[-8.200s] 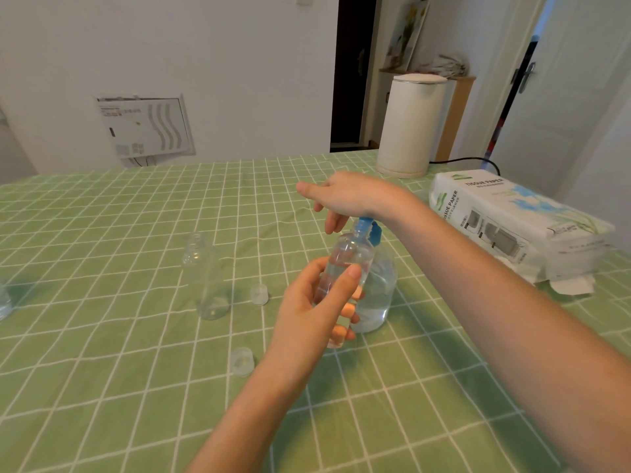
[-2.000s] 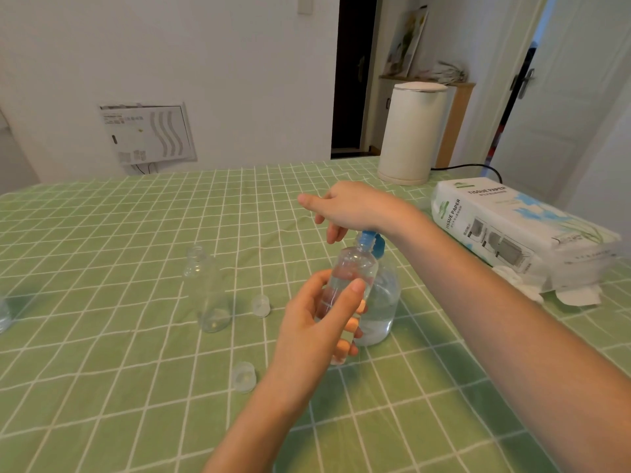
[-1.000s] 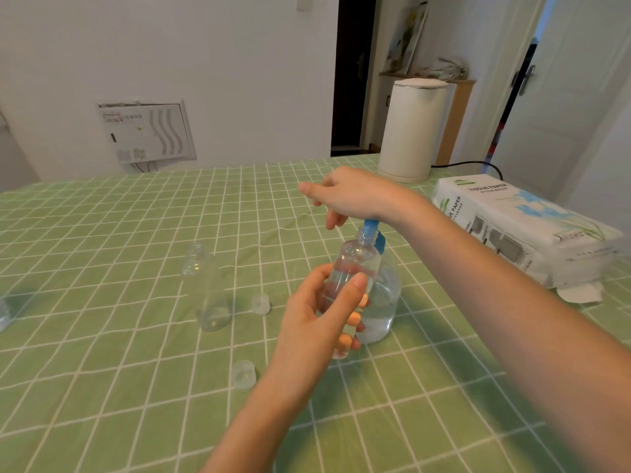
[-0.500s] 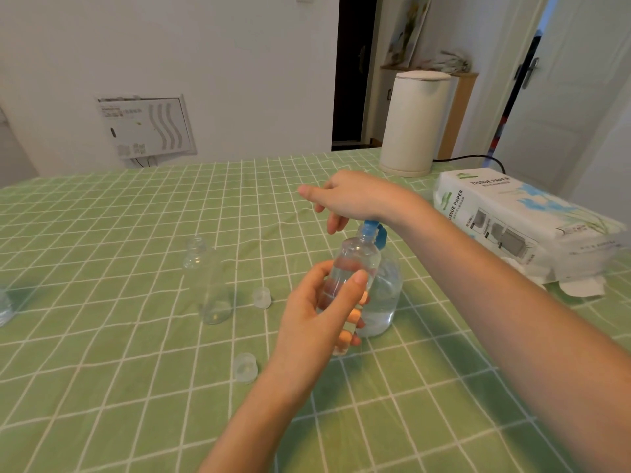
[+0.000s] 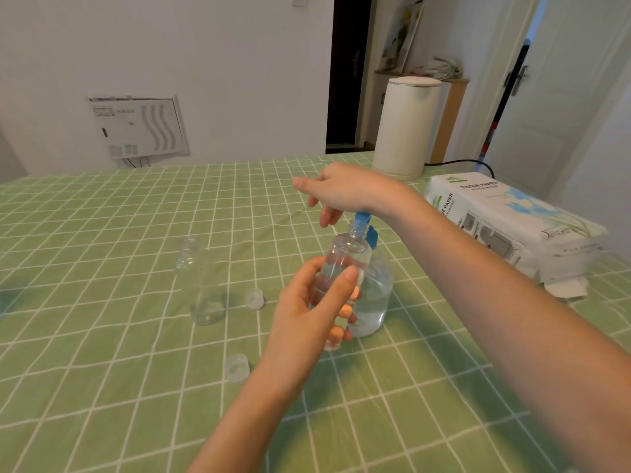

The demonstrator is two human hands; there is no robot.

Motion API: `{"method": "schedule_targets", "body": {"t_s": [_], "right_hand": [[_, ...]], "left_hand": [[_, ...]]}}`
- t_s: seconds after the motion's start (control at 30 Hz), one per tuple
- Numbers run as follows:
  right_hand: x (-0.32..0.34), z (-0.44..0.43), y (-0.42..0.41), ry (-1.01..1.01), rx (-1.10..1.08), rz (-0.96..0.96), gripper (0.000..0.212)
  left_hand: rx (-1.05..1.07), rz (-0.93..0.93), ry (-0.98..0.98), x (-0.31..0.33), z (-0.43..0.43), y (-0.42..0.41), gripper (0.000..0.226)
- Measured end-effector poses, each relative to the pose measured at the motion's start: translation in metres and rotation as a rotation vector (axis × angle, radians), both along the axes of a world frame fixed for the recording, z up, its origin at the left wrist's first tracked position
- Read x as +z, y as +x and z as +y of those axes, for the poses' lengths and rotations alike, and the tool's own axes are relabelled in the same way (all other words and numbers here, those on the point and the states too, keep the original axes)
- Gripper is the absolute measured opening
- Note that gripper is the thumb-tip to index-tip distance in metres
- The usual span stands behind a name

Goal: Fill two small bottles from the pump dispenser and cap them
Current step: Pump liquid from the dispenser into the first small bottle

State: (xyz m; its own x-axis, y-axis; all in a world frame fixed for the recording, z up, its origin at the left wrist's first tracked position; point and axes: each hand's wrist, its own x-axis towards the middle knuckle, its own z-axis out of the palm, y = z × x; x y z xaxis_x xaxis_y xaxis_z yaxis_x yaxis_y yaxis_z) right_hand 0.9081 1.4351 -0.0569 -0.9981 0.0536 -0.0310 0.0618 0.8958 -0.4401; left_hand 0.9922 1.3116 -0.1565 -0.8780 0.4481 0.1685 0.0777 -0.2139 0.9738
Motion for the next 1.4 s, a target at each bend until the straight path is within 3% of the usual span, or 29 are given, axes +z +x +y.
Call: {"method": "schedule_targets", "body": {"t_s": [0.33,0.63,1.03,1.4], "right_hand": [[-0.010,0.001,-0.002,0.007,0.002,-0.033,0.062],[-0.001,0.003,-0.003,-0.004,0.019,0.097,0.056],[-0.011,0.002,0.000,0.022,0.020,-0.014,0.057],[-0.004,0.005,-0.004,-0.012,0.015,0.081,0.055]], "left_hand": [[0.007,0.002,-0.025,-0.004,-0.001,0.000,0.032],[0.009,0.015,-0.021,-0.001,0.001,0.000,0.035],[0.005,0.003,-0.010,-0.003,0.000,0.003,0.043],[0.005,0.009,-0.013,-0.004,0.001,0.001,0.032]]}}
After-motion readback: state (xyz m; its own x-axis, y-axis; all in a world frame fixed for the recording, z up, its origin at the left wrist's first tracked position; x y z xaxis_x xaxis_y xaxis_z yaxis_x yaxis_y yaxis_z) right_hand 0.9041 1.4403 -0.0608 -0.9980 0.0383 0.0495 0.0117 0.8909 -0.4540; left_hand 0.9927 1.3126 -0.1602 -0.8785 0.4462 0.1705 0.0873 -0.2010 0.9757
